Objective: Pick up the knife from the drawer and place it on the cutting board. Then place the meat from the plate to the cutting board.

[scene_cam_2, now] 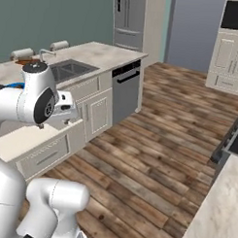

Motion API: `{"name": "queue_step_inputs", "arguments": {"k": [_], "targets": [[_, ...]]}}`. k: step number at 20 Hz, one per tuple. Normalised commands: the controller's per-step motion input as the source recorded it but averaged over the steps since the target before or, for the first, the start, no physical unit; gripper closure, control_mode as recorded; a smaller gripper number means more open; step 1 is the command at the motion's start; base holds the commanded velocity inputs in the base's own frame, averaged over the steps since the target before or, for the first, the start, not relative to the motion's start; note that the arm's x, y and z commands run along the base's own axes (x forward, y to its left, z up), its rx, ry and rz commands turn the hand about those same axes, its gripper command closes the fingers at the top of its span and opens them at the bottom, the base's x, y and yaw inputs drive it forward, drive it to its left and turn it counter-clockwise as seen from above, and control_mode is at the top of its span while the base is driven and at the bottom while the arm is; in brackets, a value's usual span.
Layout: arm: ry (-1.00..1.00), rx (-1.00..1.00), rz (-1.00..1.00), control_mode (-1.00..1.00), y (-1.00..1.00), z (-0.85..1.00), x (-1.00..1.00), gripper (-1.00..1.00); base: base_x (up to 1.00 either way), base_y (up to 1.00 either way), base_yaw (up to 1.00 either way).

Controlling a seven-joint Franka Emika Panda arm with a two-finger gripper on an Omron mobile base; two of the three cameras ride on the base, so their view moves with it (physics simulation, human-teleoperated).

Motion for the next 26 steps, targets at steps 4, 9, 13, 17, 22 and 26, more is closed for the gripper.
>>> {"name": "queue_step_inputs", "arguments": {"k": [4, 9, 13, 17, 22, 26], "targets": [[0.0, 0.0, 0.0, 1.0, 0.0, 0.0, 0.0, -1.0, 0.2, 0.45, -0.02], [0.0, 0.0, 0.0, 1.0, 0.0, 0.0, 0.0, -1.0, 0.11, -0.54, 0.03], [0.0, 0.0, 0.0, 1.0, 0.0, 0.0, 0.0, -1.0, 0.38, -1.0, 0.14], [0.0, 0.0, 0.0, 1.0, 0.0, 0.0, 0.0, -1.0, 0.77, -1.0, 0.19], [0.0, 0.0, 0.0, 1.0, 0.0, 0.0, 0.0, -1.0, 0.34, -1.0, 0.18], [0.0, 0.0, 0.0, 1.0, 0.0, 0.0, 0.0, -1.0, 1.0, 0.17, 0.02]]}}
